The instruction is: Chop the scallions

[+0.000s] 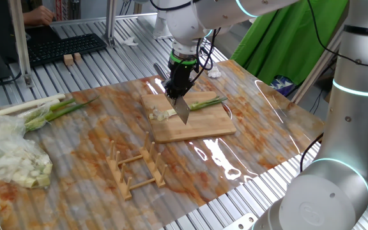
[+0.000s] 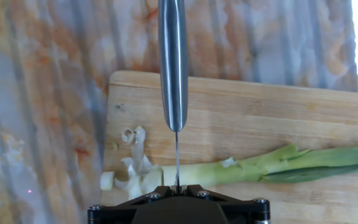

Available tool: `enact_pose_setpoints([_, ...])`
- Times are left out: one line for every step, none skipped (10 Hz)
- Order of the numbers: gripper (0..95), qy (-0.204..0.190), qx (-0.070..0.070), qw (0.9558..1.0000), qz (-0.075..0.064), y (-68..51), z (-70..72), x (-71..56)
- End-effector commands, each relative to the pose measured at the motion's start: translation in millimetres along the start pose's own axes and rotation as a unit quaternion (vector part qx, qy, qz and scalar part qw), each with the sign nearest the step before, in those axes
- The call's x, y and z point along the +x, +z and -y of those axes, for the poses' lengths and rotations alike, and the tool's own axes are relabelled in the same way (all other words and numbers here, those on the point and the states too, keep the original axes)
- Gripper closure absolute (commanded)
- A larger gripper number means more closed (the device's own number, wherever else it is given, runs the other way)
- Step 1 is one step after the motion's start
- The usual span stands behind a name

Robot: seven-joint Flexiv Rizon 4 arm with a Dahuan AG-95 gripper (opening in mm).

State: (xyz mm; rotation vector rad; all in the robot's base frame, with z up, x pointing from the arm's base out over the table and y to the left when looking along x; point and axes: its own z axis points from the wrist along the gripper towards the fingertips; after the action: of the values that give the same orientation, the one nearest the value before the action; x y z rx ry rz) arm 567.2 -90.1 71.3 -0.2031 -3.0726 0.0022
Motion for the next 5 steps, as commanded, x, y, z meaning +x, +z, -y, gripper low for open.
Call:
enact_pose_setpoints([95.0, 0.000, -0.001, 1.0000, -0.003, -0.6, -0.9, 0.1])
enact_pose_setpoints([95.0, 0.000, -0.003, 1.0000, -0.004, 1.4, -1.6, 0.3])
enact_pose_setpoints([95.0, 0.000, -0.004, 1.0000, -0.004, 8.1, -4.2, -0.2])
enact_pose_setpoints([95.0, 0.001, -0.004, 1.0000, -0.004, 17.5, -6.4, -2.1])
enact_pose_setpoints([95.0, -0.002, -0.006, 1.0000, -0.002, 37.8, -9.1, -6.9])
